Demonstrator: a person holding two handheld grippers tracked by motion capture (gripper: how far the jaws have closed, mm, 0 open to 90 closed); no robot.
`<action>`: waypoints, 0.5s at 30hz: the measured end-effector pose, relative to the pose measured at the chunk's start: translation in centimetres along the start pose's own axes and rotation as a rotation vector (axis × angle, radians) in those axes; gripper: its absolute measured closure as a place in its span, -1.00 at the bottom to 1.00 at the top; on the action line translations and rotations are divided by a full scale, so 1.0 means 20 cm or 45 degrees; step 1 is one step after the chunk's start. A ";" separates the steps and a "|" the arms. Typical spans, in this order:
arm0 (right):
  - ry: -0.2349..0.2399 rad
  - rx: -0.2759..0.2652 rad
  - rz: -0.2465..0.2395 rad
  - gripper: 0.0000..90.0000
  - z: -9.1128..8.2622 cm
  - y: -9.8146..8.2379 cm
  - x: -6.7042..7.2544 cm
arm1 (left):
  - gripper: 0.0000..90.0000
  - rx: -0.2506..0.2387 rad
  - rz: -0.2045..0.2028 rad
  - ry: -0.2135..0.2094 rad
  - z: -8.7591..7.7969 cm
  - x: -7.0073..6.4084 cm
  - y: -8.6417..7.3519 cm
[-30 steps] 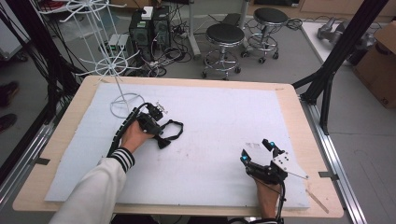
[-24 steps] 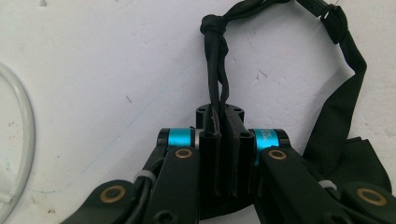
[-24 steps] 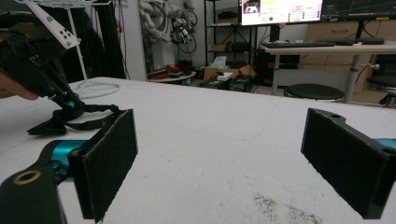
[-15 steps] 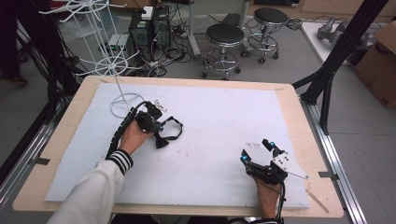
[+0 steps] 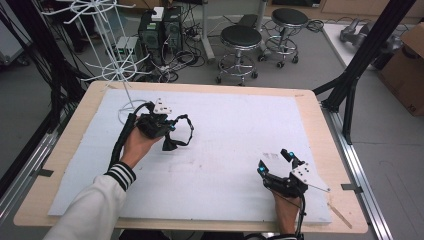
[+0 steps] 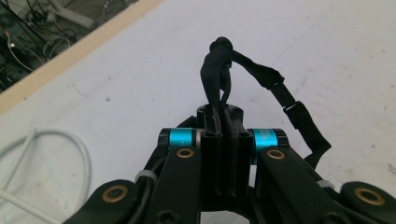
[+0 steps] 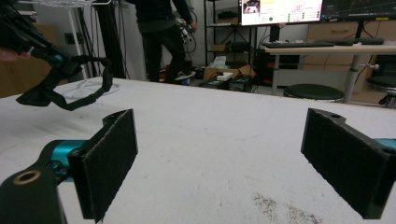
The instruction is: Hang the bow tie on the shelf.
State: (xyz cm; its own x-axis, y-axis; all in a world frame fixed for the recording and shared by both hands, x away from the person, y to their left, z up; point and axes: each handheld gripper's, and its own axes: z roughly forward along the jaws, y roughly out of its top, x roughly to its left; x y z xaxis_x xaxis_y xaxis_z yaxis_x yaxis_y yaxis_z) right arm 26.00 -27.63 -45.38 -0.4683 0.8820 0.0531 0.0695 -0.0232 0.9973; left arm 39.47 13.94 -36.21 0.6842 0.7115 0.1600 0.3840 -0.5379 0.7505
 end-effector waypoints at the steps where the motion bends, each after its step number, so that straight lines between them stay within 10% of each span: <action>1: 0.000 0.000 0.000 -0.78 0.00 0.00 0.00 | 0.90 -0.020 -0.002 0.000 -0.01 0.00 0.00; 15: 0.000 0.000 0.000 -0.78 0.00 0.00 0.00 | 0.91 -0.270 -0.036 0.043 -0.22 0.00 0.05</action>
State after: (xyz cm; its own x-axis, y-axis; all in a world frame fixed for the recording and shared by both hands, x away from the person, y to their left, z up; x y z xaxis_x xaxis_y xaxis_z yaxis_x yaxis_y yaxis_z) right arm 25.98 -27.60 -45.37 -0.4681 0.8820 0.0533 0.0694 -0.0234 0.9973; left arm 37.05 15.38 -32.56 0.6524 0.7416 0.1559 0.2610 -0.4130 0.8725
